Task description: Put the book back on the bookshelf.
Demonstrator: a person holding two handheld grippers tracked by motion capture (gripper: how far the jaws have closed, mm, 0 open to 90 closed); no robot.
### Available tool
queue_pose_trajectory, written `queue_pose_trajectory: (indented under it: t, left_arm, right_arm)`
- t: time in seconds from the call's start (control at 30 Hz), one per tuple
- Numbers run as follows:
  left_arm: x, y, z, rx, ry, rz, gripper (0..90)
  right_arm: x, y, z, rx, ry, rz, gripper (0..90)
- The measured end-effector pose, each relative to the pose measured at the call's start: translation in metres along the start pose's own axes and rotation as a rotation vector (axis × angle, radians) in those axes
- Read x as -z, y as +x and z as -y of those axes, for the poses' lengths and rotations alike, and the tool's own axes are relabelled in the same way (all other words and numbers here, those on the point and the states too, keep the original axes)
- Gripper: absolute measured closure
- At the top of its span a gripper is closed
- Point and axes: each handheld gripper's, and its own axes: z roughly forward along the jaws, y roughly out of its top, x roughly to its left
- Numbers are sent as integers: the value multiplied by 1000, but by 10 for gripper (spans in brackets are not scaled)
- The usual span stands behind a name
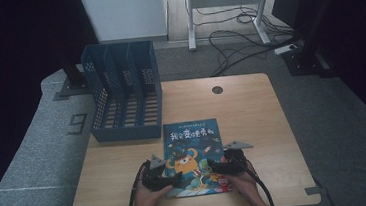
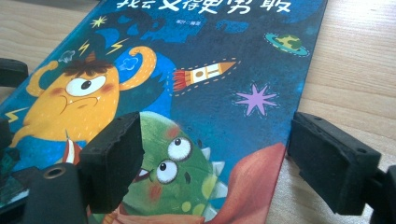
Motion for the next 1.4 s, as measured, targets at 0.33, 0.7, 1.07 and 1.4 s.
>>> queue_pose_trajectory:
  t: [0.33, 0.7, 1.07, 1.4]
  left_arm:
    - [-1, 0, 1, -2, -8, -5, 201]
    - [-1, 0, 1, -2, -9, -2, 201]
    - [-1, 1, 1, 2, -14, 1, 201]
    - [0, 2, 1, 4, -16, 7, 199]
  right_arm:
    - [1, -2, -1, -19, -4, -15, 189]
    - [-4, -7, -4, -33, -5, -24, 193]
    - [0, -16, -9, -131, -12, -90, 209]
    - [11, -24, -14, -207, -61, -185, 231]
